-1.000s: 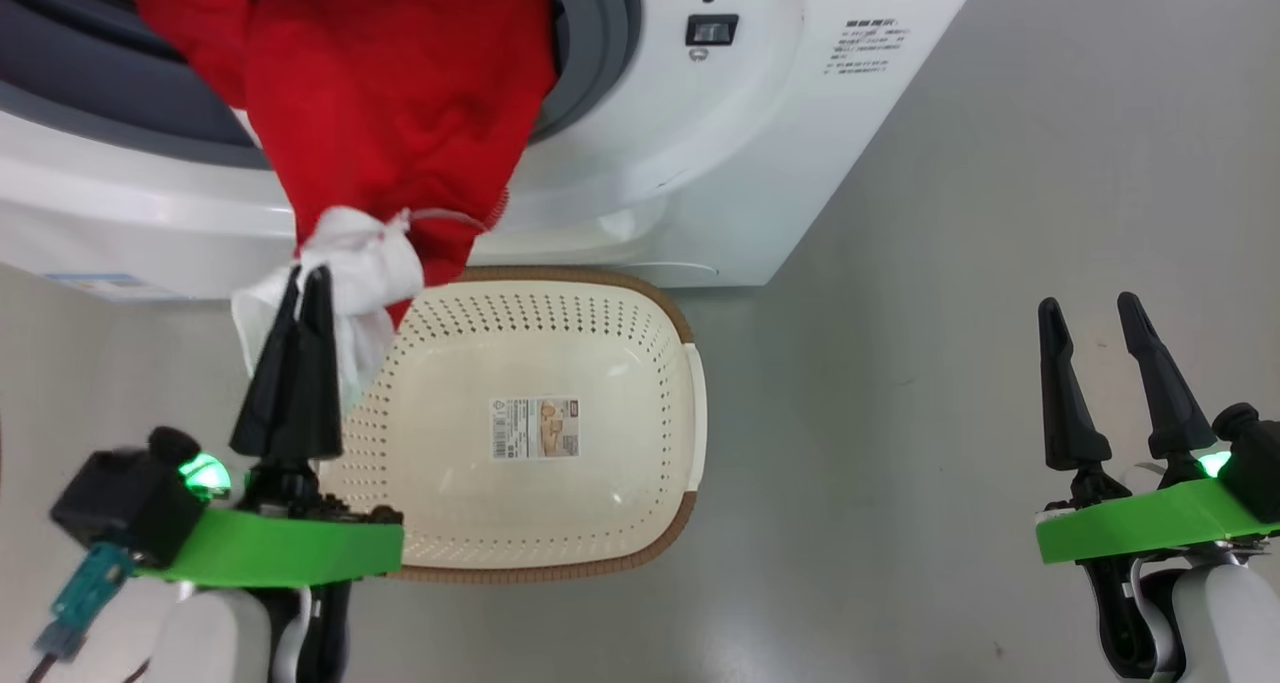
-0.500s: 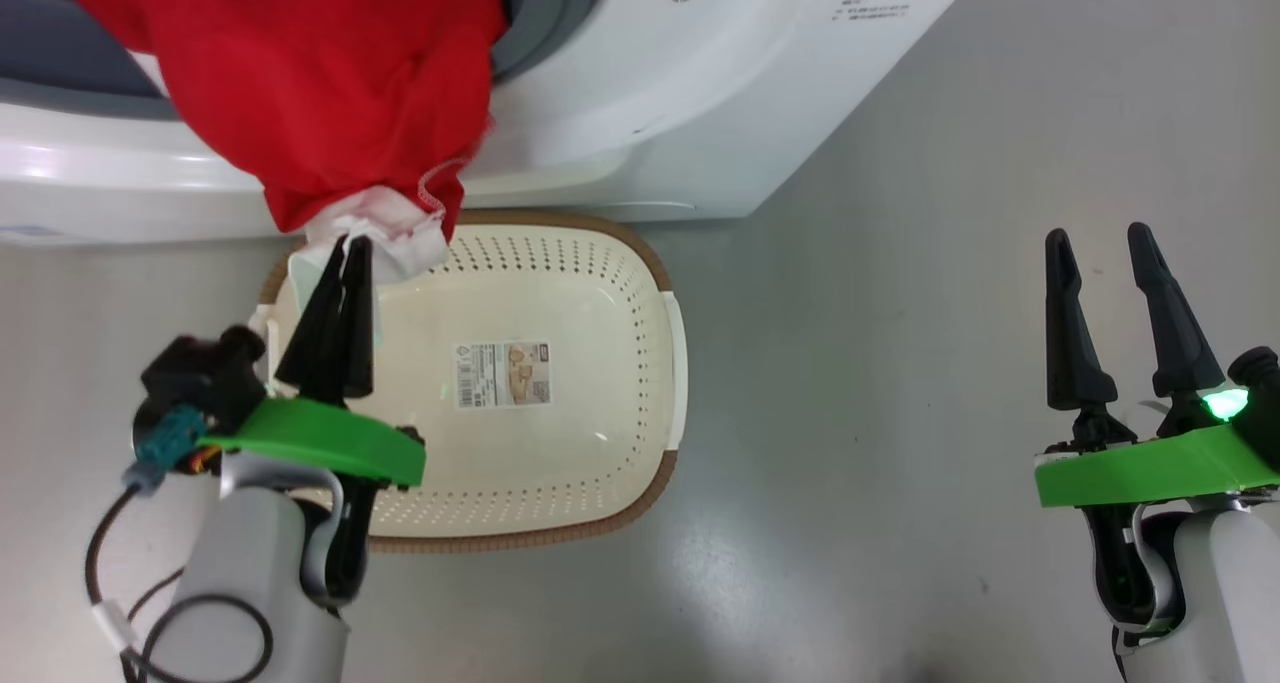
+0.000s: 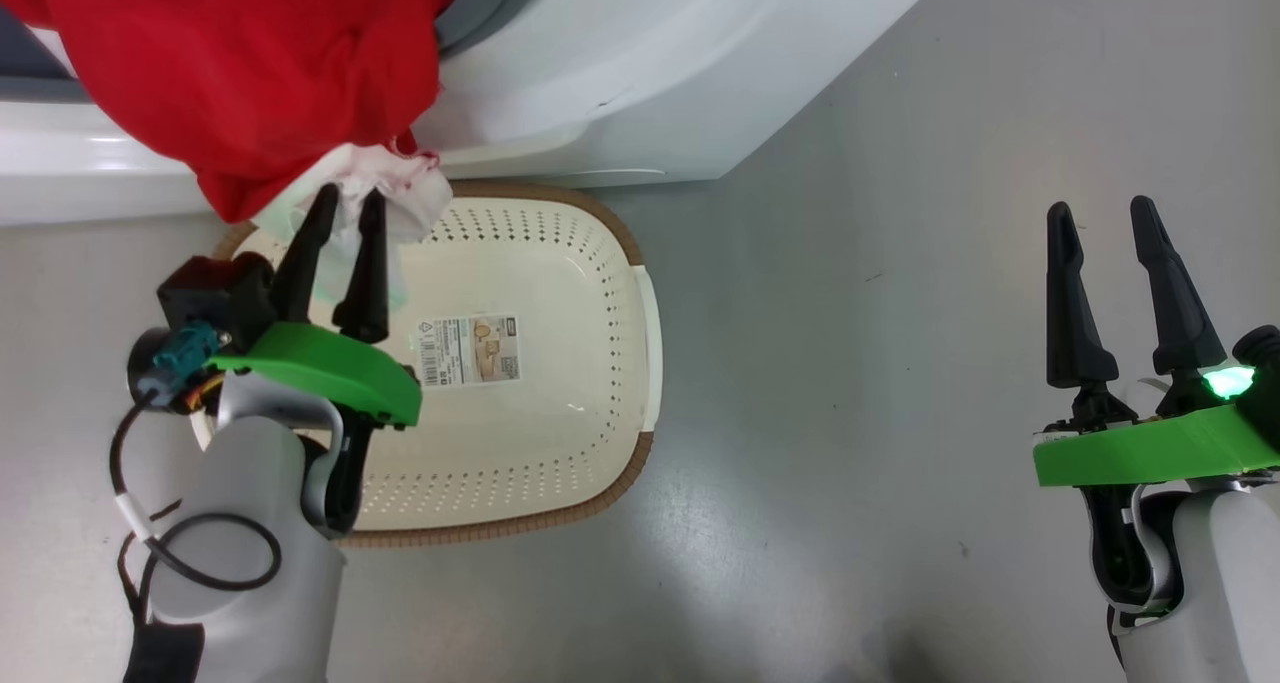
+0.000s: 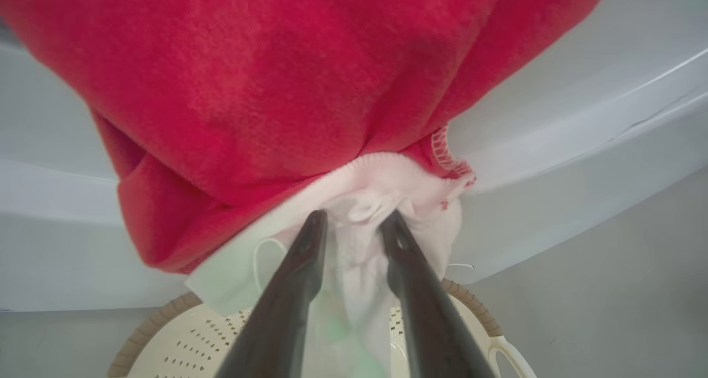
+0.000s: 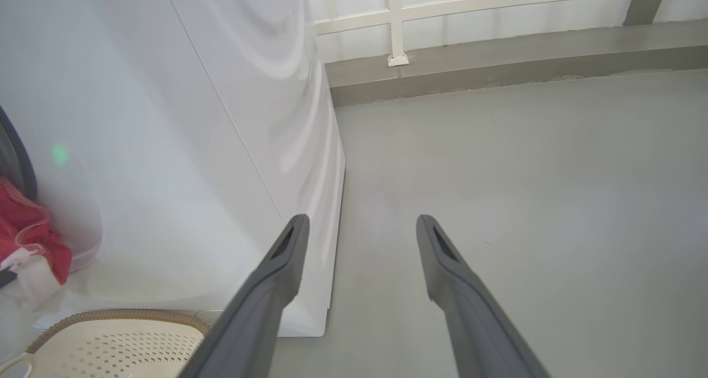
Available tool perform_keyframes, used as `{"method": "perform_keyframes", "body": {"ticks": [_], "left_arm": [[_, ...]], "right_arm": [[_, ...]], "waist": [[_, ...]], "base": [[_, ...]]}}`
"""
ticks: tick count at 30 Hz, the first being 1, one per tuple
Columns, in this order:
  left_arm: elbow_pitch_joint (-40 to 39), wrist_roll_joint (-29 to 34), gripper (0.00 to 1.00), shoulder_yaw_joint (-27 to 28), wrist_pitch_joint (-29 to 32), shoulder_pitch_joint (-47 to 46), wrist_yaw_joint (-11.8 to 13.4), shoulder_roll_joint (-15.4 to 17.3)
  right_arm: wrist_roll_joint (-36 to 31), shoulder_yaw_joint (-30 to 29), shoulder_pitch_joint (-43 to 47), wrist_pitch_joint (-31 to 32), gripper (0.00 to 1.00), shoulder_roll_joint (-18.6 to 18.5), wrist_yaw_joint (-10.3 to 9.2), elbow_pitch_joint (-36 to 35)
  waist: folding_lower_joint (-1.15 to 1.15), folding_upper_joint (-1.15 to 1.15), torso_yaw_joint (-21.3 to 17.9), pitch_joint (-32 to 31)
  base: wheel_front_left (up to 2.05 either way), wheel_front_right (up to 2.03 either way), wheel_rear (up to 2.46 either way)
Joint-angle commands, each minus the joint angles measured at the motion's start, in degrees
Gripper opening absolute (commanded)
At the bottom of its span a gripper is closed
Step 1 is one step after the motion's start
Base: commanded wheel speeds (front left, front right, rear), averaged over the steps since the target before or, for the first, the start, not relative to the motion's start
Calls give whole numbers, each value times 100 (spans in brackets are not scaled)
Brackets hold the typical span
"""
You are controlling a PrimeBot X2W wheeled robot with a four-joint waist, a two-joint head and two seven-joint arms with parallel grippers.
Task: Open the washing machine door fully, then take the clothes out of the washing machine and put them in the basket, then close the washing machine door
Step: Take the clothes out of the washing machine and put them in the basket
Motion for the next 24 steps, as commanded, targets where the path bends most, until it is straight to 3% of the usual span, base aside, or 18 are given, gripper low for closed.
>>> {"method": "perform_keyframes", "body": {"ticks": [1, 2, 3, 12, 24], "left_arm": [[-52, 58, 84, 143, -29, 23, -31, 119], [-27, 70, 96, 143, -29, 10, -31, 124], [-8, 77, 100, 143, -29, 1, -31, 125], [-226, 58, 100, 70, -29, 215, -31, 118], [-1094, 111, 100, 179, -29, 861, -32, 112]], "right_arm": [[-2, 116, 26, -37, 100, -1, 28, -119], [-1, 119, 24, -37, 100, 1, 28, -113], [0, 119, 26, -37, 100, 2, 28, -106], [-30, 123, 129, -37, 100, 8, 28, -66], [-108, 134, 331, -37, 100, -92, 28, -42]], "waist": [[0, 0, -10, -9], [0, 0, -16, -15], [0, 0, -17, -31], [0, 0, 62, -257], [0, 0, 269, -617]], "base": [[0, 0, 0], [0, 0, 0], [0, 0, 0], [0, 0, 0], [0, 0, 0]]}}
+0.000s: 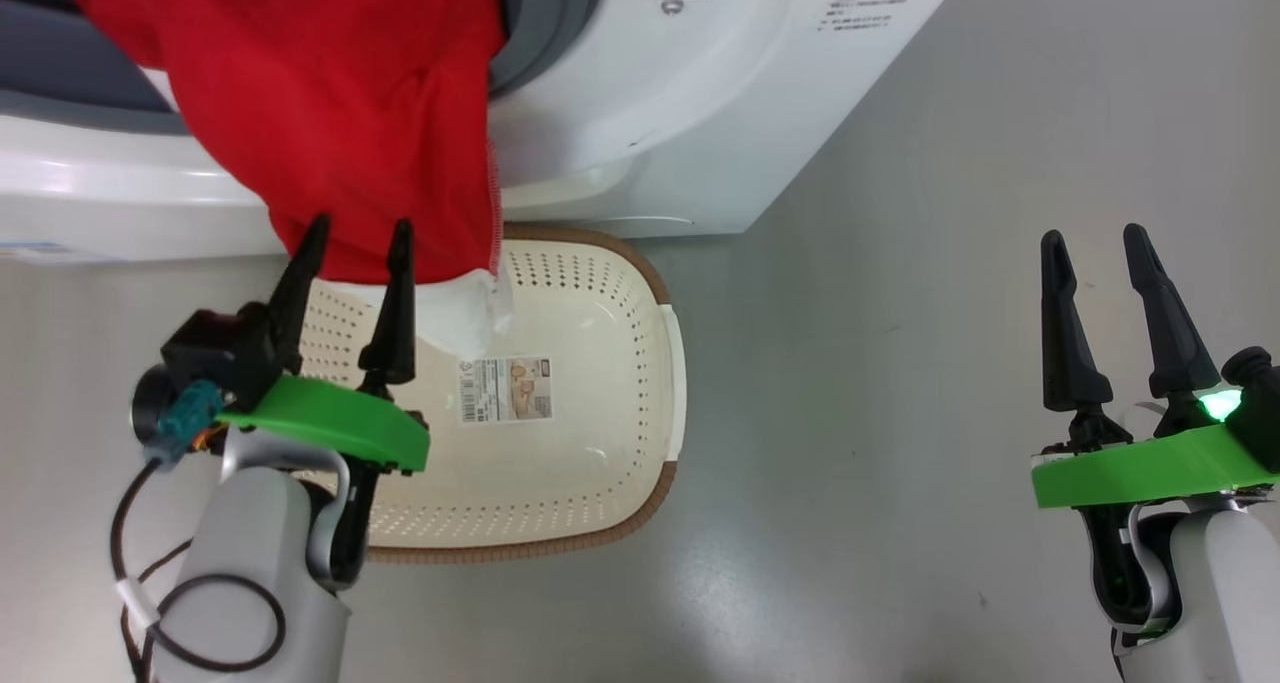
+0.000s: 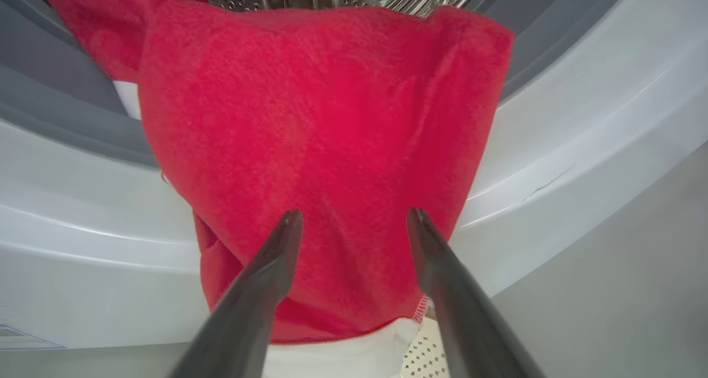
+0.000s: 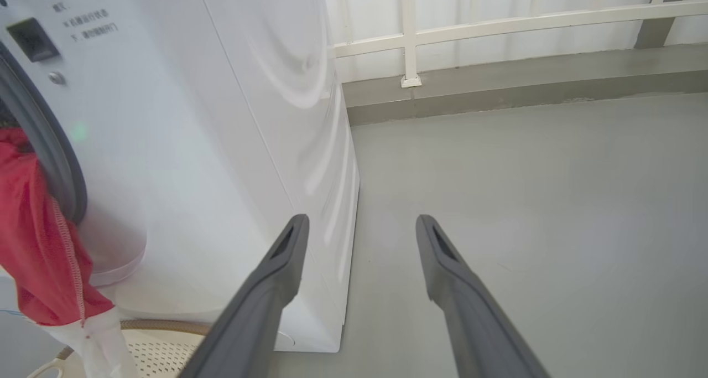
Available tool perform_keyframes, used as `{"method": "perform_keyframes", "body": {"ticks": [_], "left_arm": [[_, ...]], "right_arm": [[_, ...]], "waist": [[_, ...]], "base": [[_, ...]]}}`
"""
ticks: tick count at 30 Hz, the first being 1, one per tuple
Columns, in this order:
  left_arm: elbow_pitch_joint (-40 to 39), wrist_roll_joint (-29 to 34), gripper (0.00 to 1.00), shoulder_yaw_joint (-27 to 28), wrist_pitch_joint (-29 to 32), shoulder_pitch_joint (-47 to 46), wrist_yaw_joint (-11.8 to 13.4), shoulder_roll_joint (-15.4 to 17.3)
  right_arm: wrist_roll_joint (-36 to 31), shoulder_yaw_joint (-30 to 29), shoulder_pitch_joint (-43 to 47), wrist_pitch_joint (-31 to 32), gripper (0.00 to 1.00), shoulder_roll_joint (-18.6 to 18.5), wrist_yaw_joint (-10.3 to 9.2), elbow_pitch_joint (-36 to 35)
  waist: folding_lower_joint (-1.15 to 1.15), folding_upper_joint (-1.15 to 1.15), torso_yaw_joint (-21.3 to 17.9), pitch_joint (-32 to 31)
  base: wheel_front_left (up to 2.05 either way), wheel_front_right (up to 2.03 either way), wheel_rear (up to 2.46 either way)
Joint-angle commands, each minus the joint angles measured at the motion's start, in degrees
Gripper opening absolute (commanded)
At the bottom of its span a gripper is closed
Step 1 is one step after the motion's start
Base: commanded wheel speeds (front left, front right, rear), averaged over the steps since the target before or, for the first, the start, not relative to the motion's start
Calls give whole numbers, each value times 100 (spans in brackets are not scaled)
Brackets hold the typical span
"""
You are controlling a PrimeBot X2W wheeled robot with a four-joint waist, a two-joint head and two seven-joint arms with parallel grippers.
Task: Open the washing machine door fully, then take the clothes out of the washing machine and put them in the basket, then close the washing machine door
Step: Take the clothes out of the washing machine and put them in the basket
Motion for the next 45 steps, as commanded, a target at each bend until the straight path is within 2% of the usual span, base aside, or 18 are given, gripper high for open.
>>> {"method": "perform_keyframes", "body": {"ticks": [1, 12, 20, 28, 38, 45], "left_arm": [[-294, 7, 100, 226, -29, 262, -32, 113], [-1151, 196, 100, 634, -29, 953, -32, 112], [-1792, 276, 100, 739, -29, 1642, -22, 112], [-2291, 204, 100, 676, -29, 2166, 122, 112], [-2351, 109, 100, 565, -29, 1992, 184, 112], [-2110, 177, 100, 586, -29, 1431, 117, 112]], "right_arm": [[-54, 120, 174, -37, 100, -75, 28, -118], [-76, 136, 320, -37, 100, -155, 28, -75], [-72, 138, 480, -37, 100, -208, 28, -56], [-60, 121, 581, -37, 100, -253, 28, -56], [-61, 78, 512, -37, 100, -255, 28, -96], [-71, 66, 475, -37, 100, -244, 28, -98]], "waist": [[0, 0, 87, -106], [0, 0, 195, -374], [0, 0, 294, -571], [0, 0, 333, -620], [0, 0, 368, -456], [0, 0, 399, -387]], "base": [[0, 0, 0], [0, 0, 0], [0, 0, 0], [0, 0, 0], [0, 0, 0], [0, 0, 0]]}}
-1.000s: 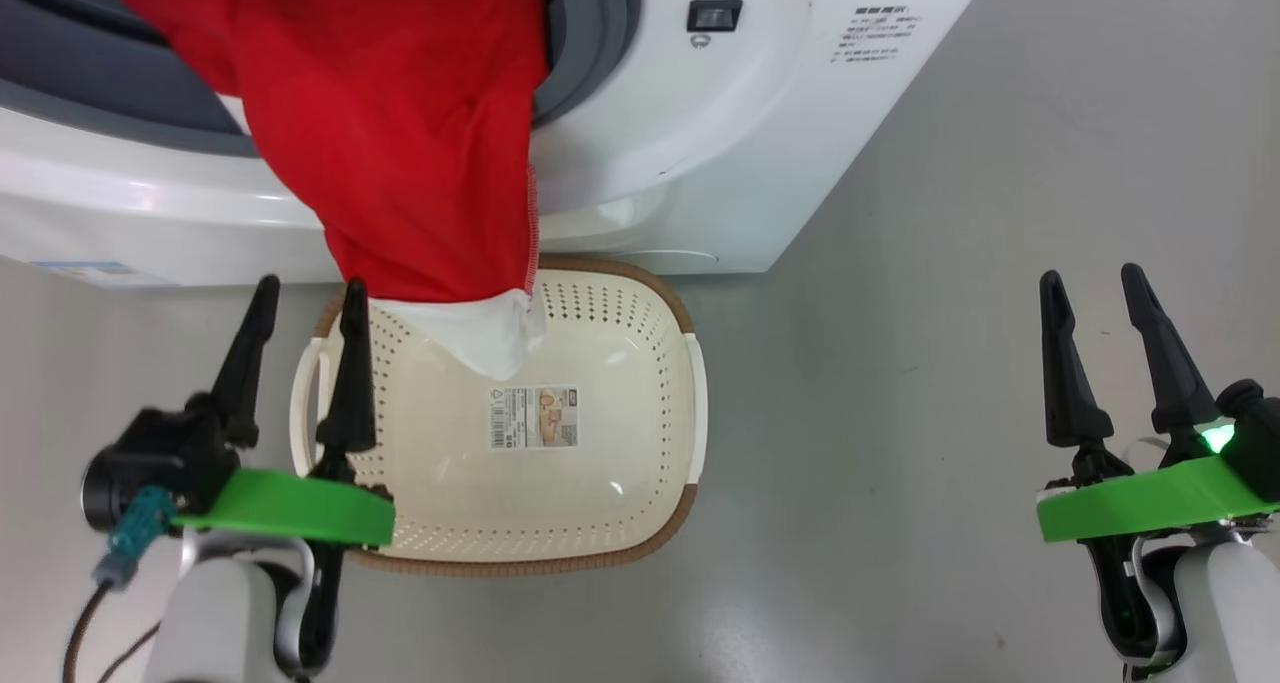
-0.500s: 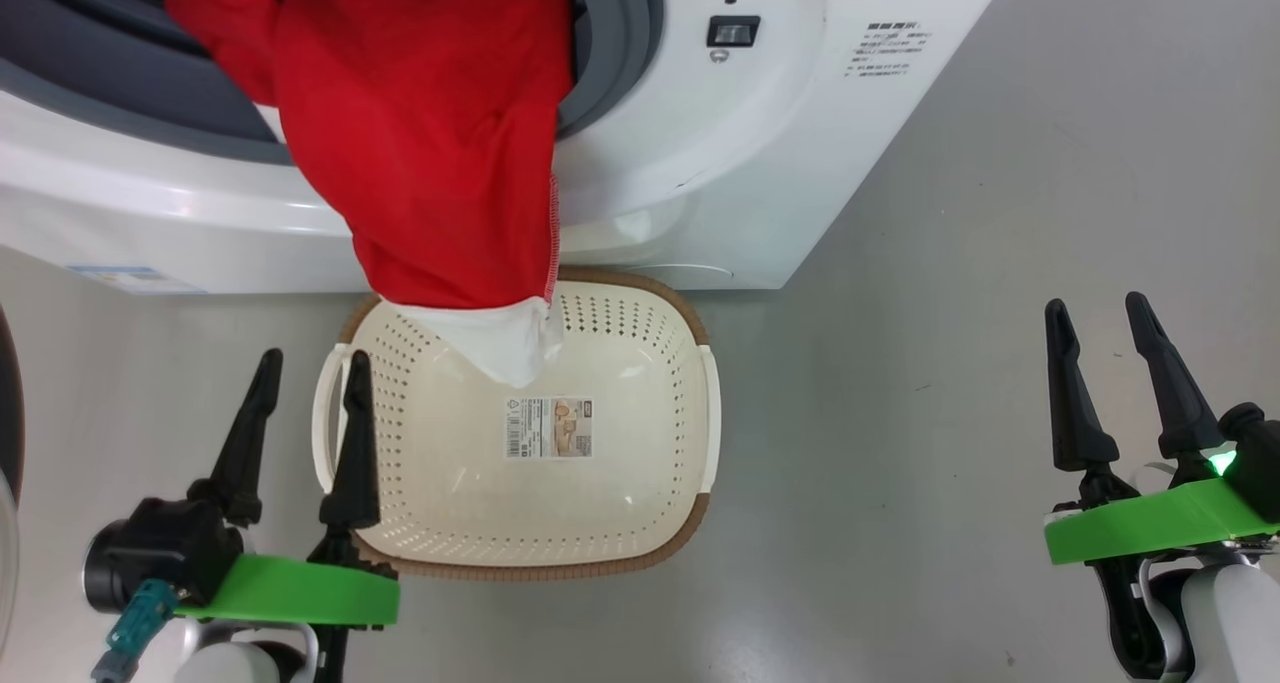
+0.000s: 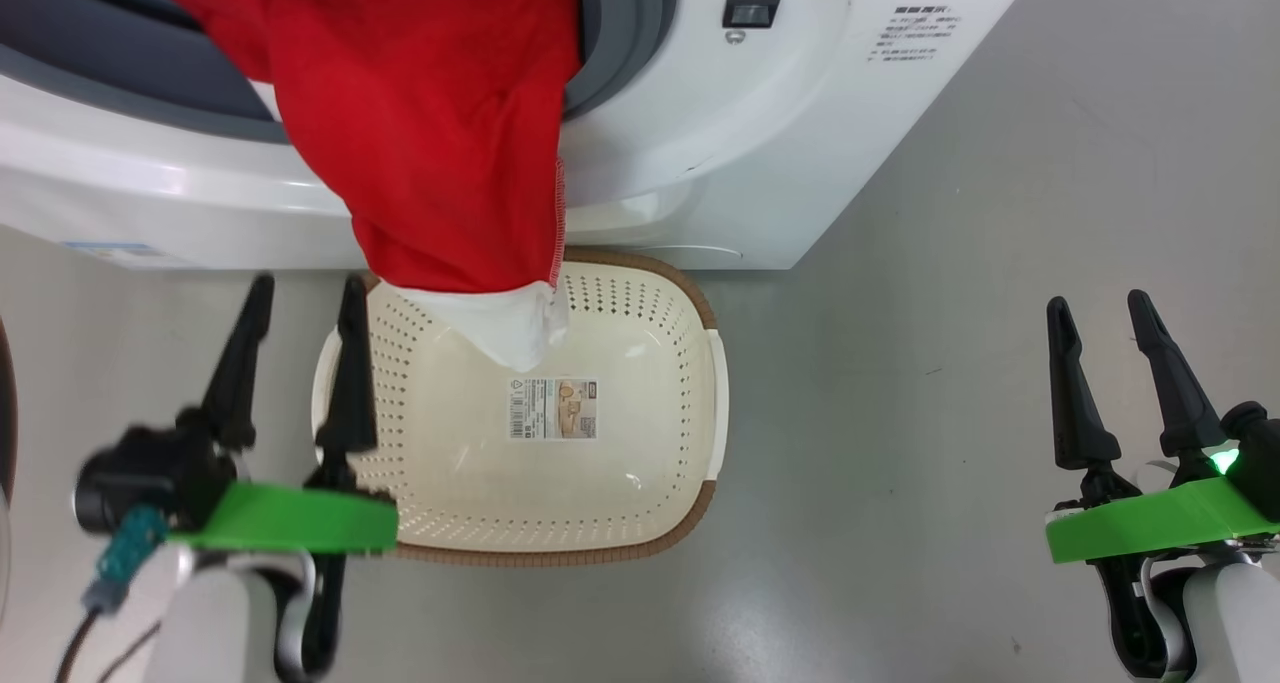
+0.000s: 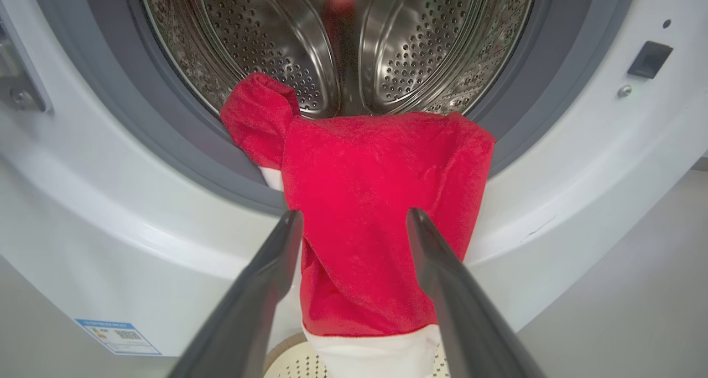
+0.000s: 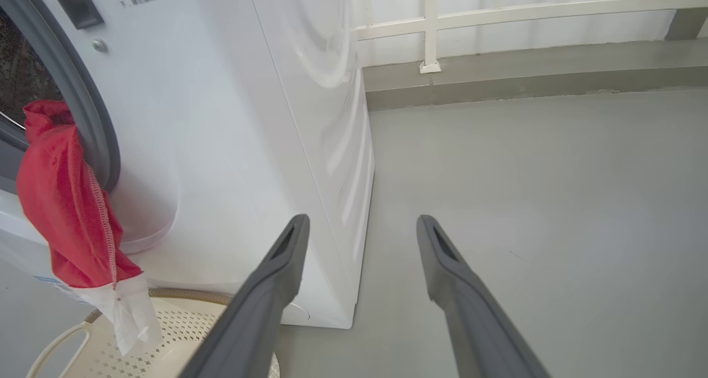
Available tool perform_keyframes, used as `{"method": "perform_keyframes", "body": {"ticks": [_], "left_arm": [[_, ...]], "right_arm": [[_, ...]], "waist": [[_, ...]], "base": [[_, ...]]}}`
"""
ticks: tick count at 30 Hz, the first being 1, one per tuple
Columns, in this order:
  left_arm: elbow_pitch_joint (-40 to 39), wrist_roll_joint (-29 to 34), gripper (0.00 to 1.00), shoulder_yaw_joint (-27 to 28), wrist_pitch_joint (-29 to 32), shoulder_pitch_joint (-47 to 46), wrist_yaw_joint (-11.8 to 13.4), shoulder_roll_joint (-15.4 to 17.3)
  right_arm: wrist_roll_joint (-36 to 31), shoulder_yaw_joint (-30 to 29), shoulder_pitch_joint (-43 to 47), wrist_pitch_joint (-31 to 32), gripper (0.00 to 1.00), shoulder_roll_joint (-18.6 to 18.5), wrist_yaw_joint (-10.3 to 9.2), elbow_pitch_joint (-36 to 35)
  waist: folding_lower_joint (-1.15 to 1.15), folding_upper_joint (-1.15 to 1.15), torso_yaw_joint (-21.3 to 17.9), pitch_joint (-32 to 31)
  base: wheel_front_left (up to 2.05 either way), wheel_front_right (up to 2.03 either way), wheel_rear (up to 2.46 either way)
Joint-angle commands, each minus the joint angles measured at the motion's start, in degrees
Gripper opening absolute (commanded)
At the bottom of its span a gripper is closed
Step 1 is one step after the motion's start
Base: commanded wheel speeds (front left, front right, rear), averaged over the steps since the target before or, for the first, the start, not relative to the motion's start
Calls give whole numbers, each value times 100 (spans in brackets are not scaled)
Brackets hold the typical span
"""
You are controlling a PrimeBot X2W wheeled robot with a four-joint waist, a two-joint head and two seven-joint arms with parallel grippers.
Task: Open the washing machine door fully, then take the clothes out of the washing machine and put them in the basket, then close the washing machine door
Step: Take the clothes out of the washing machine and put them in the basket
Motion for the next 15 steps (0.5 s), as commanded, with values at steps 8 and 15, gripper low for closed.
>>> {"method": "perform_keyframes", "body": {"ticks": [8, 15], "left_arm": [[544, 254, 100, 68, -28, -1252, -124, 179], [1864, 267, 100, -350, 499, -2668, -168, 452]], "right_arm": [[-32, 115, -97, -37, 100, -65, 28, -139], [-29, 230, -252, -37, 100, -58, 28, -148]], "waist": [[0, 0, 38, 87], [0, 0, -18, 262]], "base": [[0, 0, 0], [0, 0, 0]]}}
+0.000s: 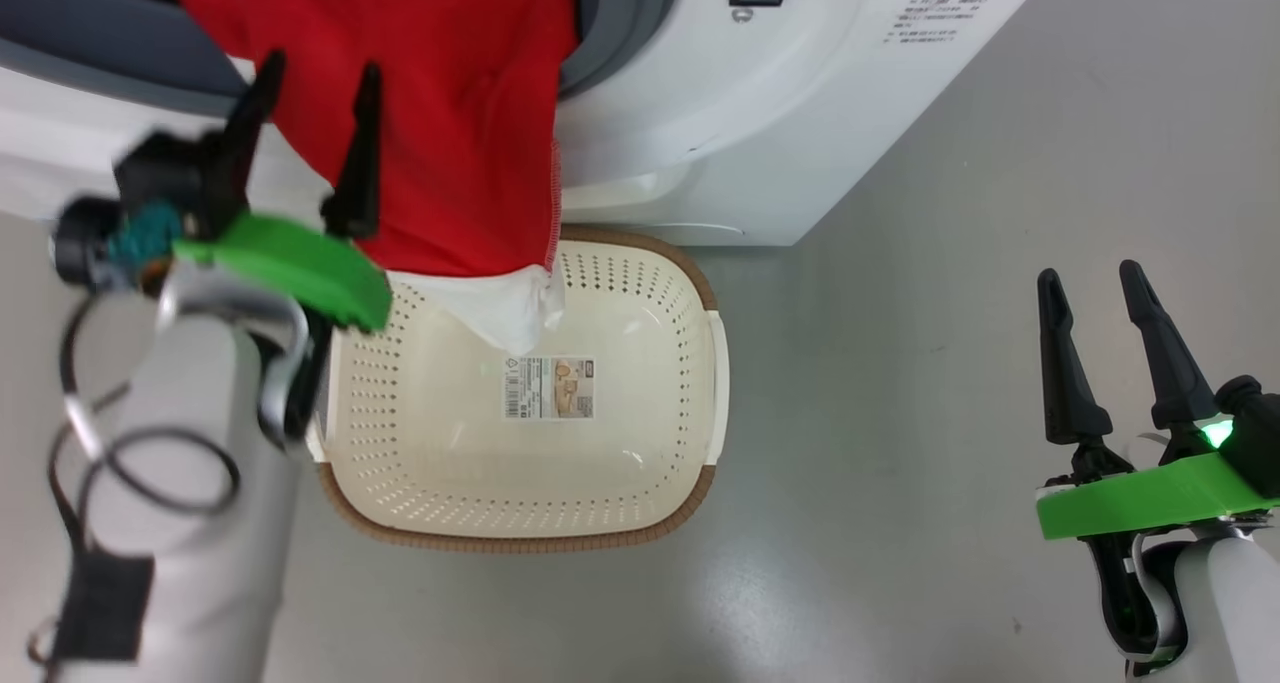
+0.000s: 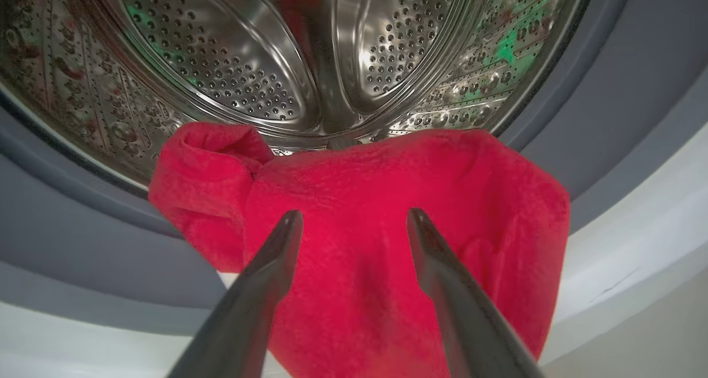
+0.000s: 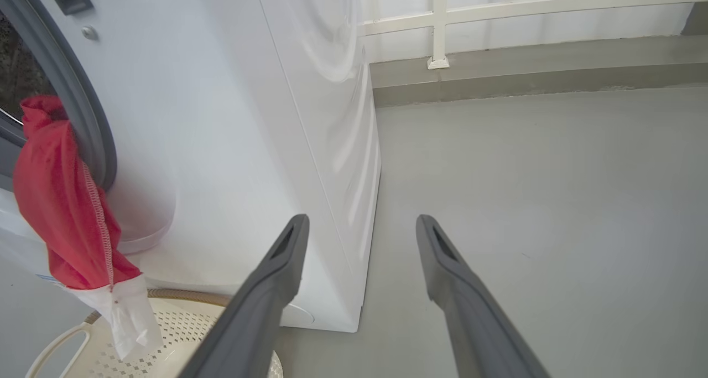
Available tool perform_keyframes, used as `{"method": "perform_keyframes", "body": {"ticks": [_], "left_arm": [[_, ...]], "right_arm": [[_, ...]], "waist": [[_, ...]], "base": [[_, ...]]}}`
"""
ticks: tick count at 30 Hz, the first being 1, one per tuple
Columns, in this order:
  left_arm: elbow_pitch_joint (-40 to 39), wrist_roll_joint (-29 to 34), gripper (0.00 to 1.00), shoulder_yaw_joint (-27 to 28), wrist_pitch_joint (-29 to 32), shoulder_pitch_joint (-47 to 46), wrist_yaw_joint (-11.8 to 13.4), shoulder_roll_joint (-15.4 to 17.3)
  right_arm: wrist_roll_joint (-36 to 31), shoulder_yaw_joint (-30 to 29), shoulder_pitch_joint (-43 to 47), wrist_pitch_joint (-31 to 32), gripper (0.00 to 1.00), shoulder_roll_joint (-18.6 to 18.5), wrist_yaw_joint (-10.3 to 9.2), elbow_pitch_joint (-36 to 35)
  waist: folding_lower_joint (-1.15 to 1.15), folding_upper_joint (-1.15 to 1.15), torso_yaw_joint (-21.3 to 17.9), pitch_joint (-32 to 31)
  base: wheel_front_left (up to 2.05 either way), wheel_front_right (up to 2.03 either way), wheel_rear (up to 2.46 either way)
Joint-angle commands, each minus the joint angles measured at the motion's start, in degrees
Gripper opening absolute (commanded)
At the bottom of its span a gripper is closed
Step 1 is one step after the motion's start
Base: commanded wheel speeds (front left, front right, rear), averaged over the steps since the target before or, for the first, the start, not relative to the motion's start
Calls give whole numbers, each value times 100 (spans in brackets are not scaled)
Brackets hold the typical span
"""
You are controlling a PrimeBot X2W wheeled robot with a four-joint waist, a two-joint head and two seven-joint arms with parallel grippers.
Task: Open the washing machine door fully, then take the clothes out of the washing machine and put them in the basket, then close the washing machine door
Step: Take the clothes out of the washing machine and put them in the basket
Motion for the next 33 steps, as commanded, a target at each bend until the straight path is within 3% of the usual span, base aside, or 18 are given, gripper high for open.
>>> {"method": "perform_keyframes", "body": {"ticks": [1, 10, 22, 23, 26, 27, 28, 33], "left_arm": [[-22, 38, 100, 112, 63, -166, -23, 248], [1419, -15, 100, -253, 671, -1467, -35, 462], [2619, -172, 100, -538, 480, -2202, -38, 503], [2701, -167, 94, -559, 442, -2239, -39, 521], [2929, -175, 47, -600, 332, -2334, -39, 555], [2997, -174, 45, -618, 296, -2363, -39, 560], [3060, -174, 35, -634, 257, -2391, -39, 565], [3325, -176, 17, -715, 45, -2505, -39, 556]], "right_arm": [[-26, 162, -30, -37, 100, -53, 28, -136], [4, 196, -96, -37, 100, -22, 28, -146], [0, 189, -209, -37, 100, 18, 28, -179], [2, 187, -216, -37, 100, 21, 28, -180], [7, 176, -230, -37, 100, 27, 28, -178], [7, 173, -233, -37, 100, 29, 28, -176], [8, 172, -235, -37, 100, 31, 28, -176], [11, 165, -236, -37, 100, 34, 28, -174]], "waist": [[0, 0, -37, 49], [0, 0, -191, 203], [0, 0, -286, 317], [0, 0, -292, 322], [0, 0, -305, 330], [0, 0, -307, 329], [0, 0, -309, 330], [0, 0, -303, 313]], "base": [[0, 0, 0], [0, 0, 0], [0, 0, 0], [0, 0, 0], [0, 0, 0], [0, 0, 0], [0, 0, 0], [0, 0, 0]]}}
